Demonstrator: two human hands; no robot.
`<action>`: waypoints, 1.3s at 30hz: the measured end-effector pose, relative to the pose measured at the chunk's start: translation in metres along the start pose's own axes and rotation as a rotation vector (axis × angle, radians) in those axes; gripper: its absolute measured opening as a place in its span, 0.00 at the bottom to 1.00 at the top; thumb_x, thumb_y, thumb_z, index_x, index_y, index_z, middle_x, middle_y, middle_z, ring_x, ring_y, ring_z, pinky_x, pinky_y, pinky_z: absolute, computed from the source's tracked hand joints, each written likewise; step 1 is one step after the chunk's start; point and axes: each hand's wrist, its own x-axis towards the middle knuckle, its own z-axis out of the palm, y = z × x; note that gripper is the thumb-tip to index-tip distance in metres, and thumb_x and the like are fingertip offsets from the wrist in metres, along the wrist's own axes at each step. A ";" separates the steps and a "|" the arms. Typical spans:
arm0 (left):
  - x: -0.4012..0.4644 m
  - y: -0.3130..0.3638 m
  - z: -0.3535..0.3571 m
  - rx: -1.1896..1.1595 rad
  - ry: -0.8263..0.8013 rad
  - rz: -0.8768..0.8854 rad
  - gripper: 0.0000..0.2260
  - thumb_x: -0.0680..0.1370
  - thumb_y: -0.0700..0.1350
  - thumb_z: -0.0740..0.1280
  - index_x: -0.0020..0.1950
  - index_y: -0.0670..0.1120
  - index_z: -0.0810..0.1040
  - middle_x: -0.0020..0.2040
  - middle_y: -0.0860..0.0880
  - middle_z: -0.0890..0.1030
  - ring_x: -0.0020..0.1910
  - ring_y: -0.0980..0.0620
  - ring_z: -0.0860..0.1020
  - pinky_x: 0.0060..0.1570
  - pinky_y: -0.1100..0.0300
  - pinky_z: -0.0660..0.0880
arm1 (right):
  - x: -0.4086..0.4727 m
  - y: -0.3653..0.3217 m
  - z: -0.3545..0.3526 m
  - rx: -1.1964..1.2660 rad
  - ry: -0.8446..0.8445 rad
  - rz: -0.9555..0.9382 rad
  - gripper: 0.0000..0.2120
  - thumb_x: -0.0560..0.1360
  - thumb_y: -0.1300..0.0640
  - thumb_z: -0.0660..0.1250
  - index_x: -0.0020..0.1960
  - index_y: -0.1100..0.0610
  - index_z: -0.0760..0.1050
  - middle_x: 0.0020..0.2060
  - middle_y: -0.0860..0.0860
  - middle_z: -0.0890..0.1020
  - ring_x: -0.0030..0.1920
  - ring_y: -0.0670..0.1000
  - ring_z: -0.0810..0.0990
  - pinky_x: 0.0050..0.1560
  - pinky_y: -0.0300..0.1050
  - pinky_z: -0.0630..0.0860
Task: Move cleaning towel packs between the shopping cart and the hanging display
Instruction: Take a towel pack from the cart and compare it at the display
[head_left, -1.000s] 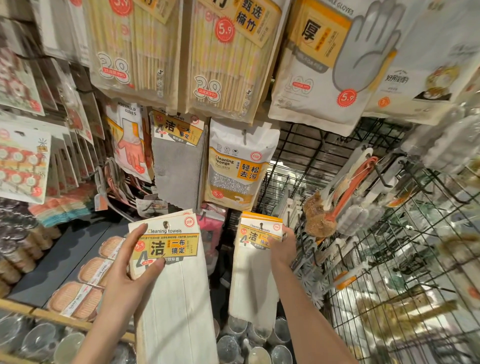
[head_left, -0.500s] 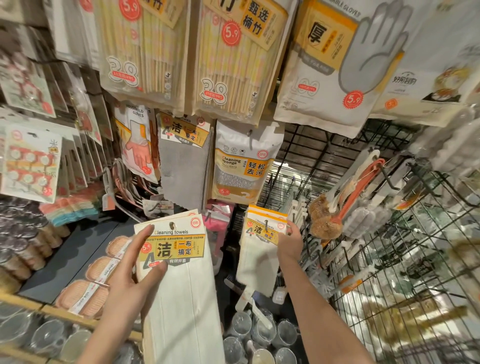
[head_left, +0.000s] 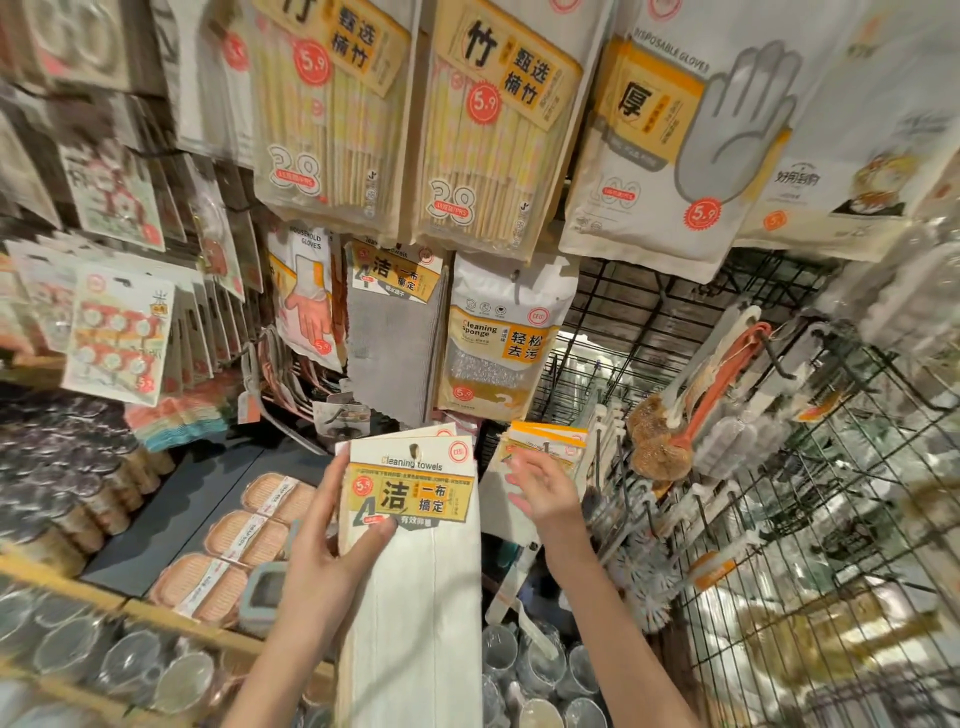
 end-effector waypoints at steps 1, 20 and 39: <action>-0.002 0.000 0.001 -0.015 0.002 -0.002 0.32 0.73 0.36 0.70 0.63 0.69 0.66 0.60 0.54 0.79 0.55 0.55 0.80 0.56 0.55 0.75 | -0.009 -0.008 0.005 0.006 -0.067 -0.004 0.05 0.77 0.59 0.64 0.49 0.50 0.76 0.48 0.48 0.80 0.52 0.49 0.79 0.52 0.42 0.76; -0.023 -0.008 0.019 -0.055 0.066 0.083 0.28 0.70 0.35 0.73 0.61 0.62 0.71 0.64 0.53 0.75 0.61 0.57 0.75 0.49 0.73 0.73 | -0.059 -0.029 0.007 -0.019 -0.218 -0.064 0.20 0.71 0.69 0.70 0.59 0.56 0.70 0.45 0.47 0.80 0.40 0.34 0.80 0.42 0.31 0.75; -0.009 -0.017 0.026 0.083 0.020 0.073 0.26 0.77 0.37 0.66 0.66 0.63 0.68 0.60 0.75 0.71 0.60 0.74 0.69 0.53 0.75 0.67 | -0.027 0.005 -0.040 0.090 0.068 0.030 0.27 0.70 0.74 0.68 0.64 0.54 0.69 0.43 0.52 0.84 0.40 0.45 0.84 0.39 0.35 0.79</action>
